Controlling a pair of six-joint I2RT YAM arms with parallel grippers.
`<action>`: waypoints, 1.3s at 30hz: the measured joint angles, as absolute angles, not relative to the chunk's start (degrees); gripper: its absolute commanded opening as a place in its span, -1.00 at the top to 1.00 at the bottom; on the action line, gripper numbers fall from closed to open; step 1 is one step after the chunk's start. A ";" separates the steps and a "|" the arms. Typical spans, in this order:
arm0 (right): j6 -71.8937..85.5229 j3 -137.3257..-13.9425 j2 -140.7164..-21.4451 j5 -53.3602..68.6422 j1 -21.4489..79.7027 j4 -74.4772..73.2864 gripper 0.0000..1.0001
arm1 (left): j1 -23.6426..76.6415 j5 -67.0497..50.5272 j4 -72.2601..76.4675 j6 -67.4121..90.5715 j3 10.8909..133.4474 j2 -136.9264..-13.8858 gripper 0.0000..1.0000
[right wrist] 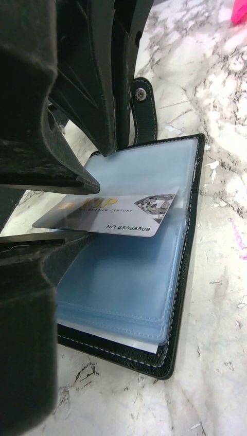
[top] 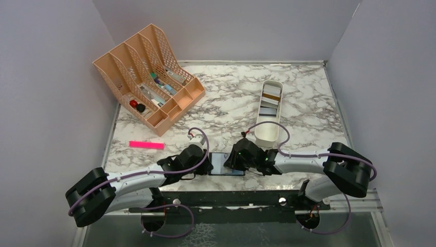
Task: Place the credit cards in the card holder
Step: Insert the credit card into the card holder.
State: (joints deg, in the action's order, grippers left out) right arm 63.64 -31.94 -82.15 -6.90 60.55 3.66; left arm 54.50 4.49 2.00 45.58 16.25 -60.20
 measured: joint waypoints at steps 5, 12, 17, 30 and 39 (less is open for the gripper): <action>62.98 -34.20 -82.39 -8.16 61.19 -0.73 0.17 | 54.50 4.49 2.26 45.58 16.25 -60.42 0.54; 62.87 -34.52 -80.93 -8.67 61.23 -3.51 0.03 | 54.50 4.36 3.36 45.58 16.25 -61.17 0.54; 62.33 -34.76 -80.42 -8.80 61.23 -4.82 0.06 | 54.50 4.27 3.40 45.58 16.25 -61.19 0.54; 56.73 -36.40 -83.46 -7.44 61.78 -2.35 0.23 | 54.50 3.92 4.47 45.91 16.10 -61.73 0.54; 52.88 -37.21 -85.27 -5.58 61.95 0.82 0.10 | 54.50 3.44 5.45 46.02 16.10 -62.33 0.47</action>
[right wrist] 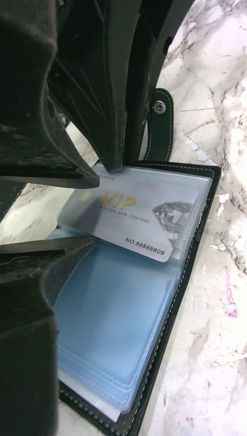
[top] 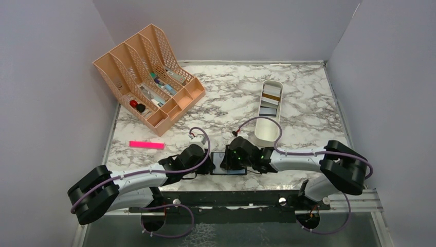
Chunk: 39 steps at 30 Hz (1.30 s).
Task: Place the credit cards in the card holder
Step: Insert the credit card into the card holder.
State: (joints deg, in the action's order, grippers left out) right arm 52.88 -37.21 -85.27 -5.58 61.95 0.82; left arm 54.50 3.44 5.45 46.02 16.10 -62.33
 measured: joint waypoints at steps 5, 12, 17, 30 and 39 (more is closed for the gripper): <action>52.38 -36.95 -82.17 -6.15 61.95 -0.14 0.06 | 54.50 3.27 5.10 46.04 16.38 -62.08 0.32; 51.94 -37.01 -81.25 -7.20 61.95 -0.54 0.02 | 54.52 3.51 2.13 46.48 16.49 -59.90 0.15; 51.35 -37.47 -83.53 -7.92 61.95 -0.51 0.02 | 54.52 4.16 0.97 47.13 16.78 -59.35 0.11; 49.82 -37.69 -87.81 -6.39 61.95 8.23 0.12 | 54.61 4.40 1.58 47.62 17.12 -60.47 0.16; 47.57 -35.14 -85.54 -6.15 61.93 9.65 0.09 | 54.61 4.43 2.26 47.29 18.04 -62.22 0.17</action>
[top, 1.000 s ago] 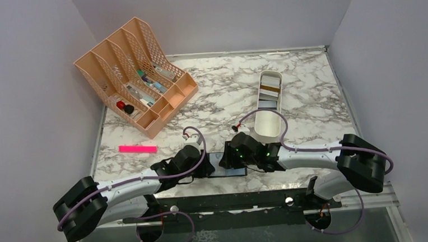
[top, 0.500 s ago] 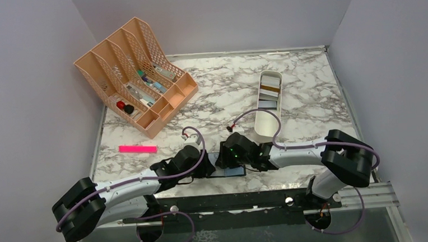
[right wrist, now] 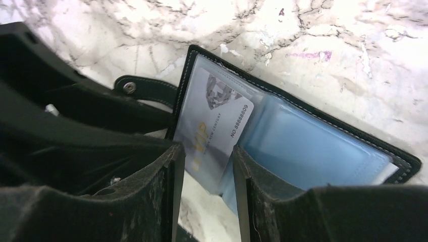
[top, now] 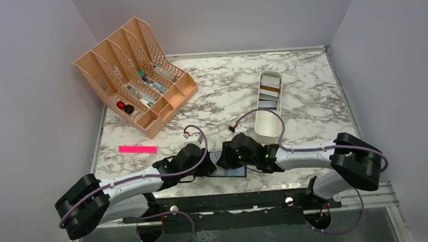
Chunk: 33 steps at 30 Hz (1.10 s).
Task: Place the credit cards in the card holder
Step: Insert the credit card into the card holder.
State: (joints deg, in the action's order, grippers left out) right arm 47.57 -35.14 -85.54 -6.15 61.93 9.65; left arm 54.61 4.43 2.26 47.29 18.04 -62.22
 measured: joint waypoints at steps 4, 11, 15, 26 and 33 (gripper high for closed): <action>44.64 -35.94 -78.04 -7.20 61.93 3.86 0.09 | 54.61 5.13 -0.21 46.87 19.11 -62.00 0.15; 33.32 -45.15 -71.42 -11.73 57.34 -6.50 0.09 | 54.61 7.49 -5.04 45.74 20.21 -57.74 0.02; 22.15 -48.14 -70.35 -12.51 49.28 -8.82 0.09 | 54.61 8.58 -6.59 44.51 22.06 -55.27 -0.10; -7.92 -56.49 -77.17 -14.61 33.69 -8.82 0.05 | 54.61 9.85 -9.67 39.33 25.10 -51.62 -0.98; -24.77 -56.97 -84.68 -9.34 21.87 -6.94 0.04 | 54.61 10.90 -13.21 34.74 29.95 -47.51 -0.98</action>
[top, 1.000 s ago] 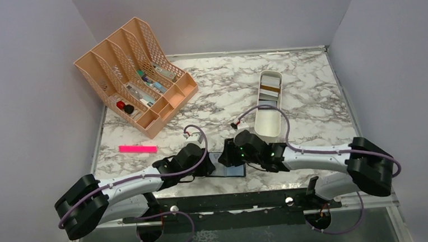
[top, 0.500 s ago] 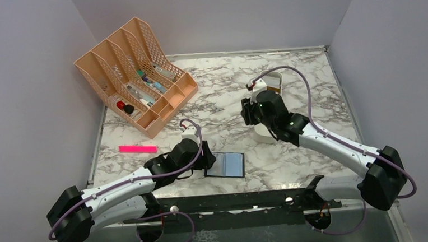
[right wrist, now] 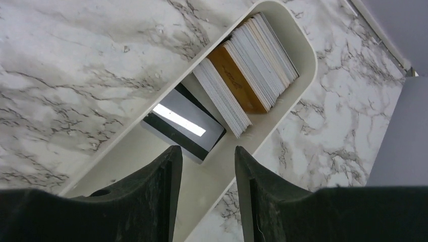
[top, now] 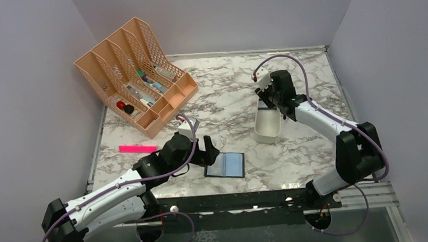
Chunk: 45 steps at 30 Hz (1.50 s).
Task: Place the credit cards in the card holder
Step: Insert the credit card into the card holder, then pick up the credit card from the storage box.
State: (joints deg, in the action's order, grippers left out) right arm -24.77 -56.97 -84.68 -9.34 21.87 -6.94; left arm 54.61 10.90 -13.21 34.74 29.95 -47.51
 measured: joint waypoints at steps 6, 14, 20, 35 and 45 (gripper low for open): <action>-34.79 -56.97 -91.48 -5.02 18.44 -4.69 0.03 | 54.61 11.00 -15.14 33.30 31.55 -44.77 -0.98; -44.47 -56.07 -97.19 -4.54 17.89 5.82 0.03 | 54.61 12.36 -19.59 32.25 33.04 -41.06 -0.98; -47.75 -56.07 -101.25 -4.54 17.52 8.99 0.05 | 54.61 13.65 -20.29 32.25 33.04 -38.30 -0.98; -48.05 -60.88 -103.24 -3.55 13.43 11.11 0.34 | 54.61 15.09 -21.17 32.25 33.04 -38.06 -0.98; -47.86 -60.93 -103.18 -0.60 12.25 10.26 0.23 | 54.61 15.53 -21.19 32.25 33.04 -38.11 -0.98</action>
State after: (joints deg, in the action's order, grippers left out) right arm -47.86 -60.93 -103.18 -0.60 12.25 10.26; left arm 54.61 15.53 -21.19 32.25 33.04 -38.11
